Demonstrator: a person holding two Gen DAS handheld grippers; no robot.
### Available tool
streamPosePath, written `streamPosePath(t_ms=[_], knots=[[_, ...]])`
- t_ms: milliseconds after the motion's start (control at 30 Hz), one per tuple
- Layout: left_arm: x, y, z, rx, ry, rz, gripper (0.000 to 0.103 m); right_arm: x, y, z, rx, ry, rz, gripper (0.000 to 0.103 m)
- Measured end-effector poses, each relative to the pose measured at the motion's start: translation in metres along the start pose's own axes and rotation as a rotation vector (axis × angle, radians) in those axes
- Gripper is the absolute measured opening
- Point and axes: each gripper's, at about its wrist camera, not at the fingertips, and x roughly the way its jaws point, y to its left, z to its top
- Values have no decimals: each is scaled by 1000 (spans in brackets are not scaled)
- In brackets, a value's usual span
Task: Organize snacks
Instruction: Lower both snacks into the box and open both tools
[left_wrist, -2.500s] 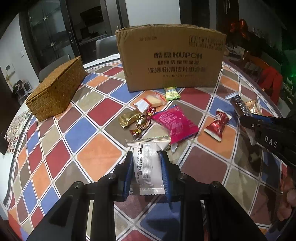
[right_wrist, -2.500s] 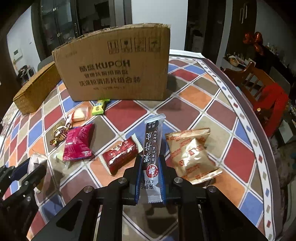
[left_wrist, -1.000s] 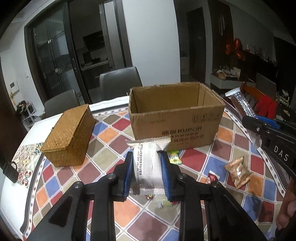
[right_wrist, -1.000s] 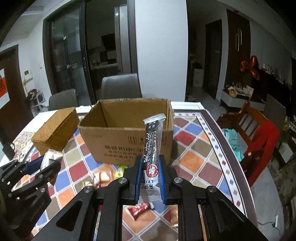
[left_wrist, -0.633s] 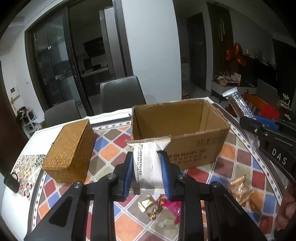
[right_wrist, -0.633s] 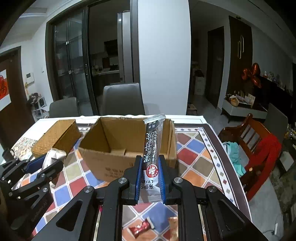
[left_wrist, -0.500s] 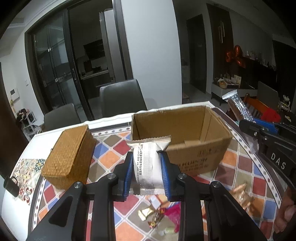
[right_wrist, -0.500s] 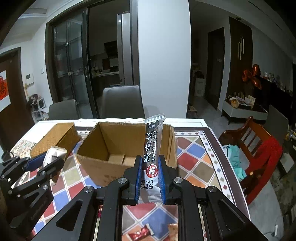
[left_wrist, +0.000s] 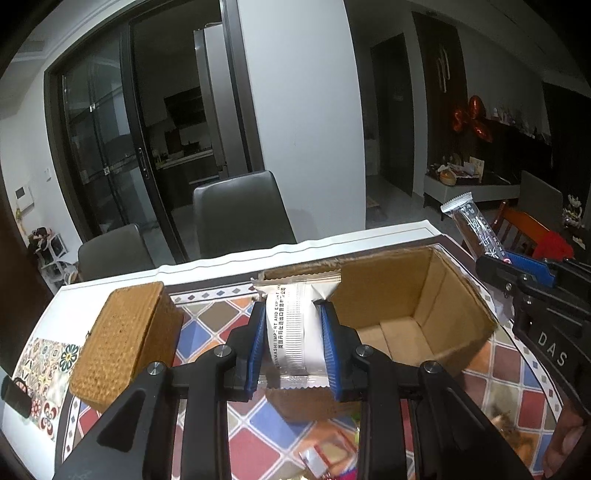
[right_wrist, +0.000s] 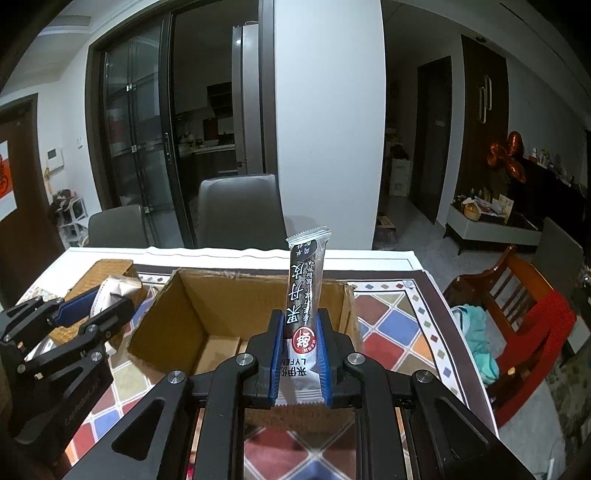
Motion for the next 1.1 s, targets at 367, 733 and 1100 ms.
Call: streamPosePath(t_ms=[367, 733, 1100], knots=[[39, -1, 12, 9, 6, -1, 29, 40, -3, 4, 1, 40, 6, 18], [44, -6, 9, 20, 14, 27, 65, 41, -6, 4, -11, 33, -51, 65], [15, 0, 7, -6, 0, 47, 81, 16, -12, 3, 21, 29, -74, 71]])
